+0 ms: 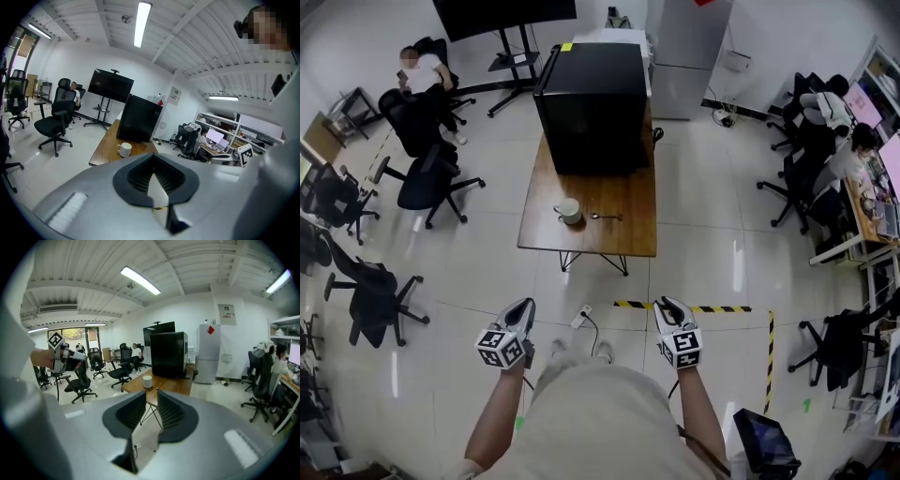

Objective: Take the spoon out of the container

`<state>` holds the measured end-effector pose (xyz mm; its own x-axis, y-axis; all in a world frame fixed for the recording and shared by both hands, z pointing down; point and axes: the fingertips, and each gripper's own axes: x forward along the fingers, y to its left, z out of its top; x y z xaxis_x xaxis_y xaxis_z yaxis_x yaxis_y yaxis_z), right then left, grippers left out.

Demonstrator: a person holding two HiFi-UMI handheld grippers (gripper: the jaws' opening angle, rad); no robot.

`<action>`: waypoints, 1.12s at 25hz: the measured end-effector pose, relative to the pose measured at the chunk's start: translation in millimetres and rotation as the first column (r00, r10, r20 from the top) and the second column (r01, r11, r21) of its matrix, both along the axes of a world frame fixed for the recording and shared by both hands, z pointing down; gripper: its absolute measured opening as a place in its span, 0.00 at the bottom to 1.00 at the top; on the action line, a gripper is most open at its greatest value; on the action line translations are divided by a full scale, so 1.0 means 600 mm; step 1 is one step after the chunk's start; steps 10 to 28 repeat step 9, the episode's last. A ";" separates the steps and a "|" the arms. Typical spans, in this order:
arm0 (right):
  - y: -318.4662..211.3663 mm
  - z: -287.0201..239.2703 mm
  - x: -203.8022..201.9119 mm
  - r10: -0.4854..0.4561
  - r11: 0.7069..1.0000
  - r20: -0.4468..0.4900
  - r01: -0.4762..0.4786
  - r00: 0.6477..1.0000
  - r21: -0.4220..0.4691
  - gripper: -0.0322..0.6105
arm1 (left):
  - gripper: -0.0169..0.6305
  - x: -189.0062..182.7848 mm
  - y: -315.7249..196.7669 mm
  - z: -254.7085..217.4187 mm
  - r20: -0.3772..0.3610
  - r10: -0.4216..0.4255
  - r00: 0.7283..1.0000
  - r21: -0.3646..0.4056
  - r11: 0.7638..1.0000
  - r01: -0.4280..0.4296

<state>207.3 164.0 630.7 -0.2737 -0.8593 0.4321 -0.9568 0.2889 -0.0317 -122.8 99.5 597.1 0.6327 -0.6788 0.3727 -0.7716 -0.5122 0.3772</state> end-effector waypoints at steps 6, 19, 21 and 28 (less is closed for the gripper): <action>-0.003 0.022 -0.009 0.011 1.000 0.001 -0.011 1.000 -0.023 0.16 | 0.03 0.016 -0.008 0.018 0.012 0.036 0.999 -0.020 0.999 -0.035; -0.004 0.027 -0.006 0.017 0.999 0.000 -0.017 1.000 -0.033 0.16 | 0.03 0.029 -0.017 0.013 0.013 0.056 0.998 -0.015 0.998 -0.056; -0.004 0.027 -0.006 0.017 0.999 0.000 -0.017 1.000 -0.033 0.16 | 0.03 0.029 -0.017 0.013 0.013 0.056 0.998 -0.015 0.998 -0.056; -0.004 0.027 -0.006 0.017 0.999 0.000 -0.017 1.000 -0.033 0.16 | 0.03 0.029 -0.017 0.013 0.013 0.056 0.998 -0.015 0.998 -0.056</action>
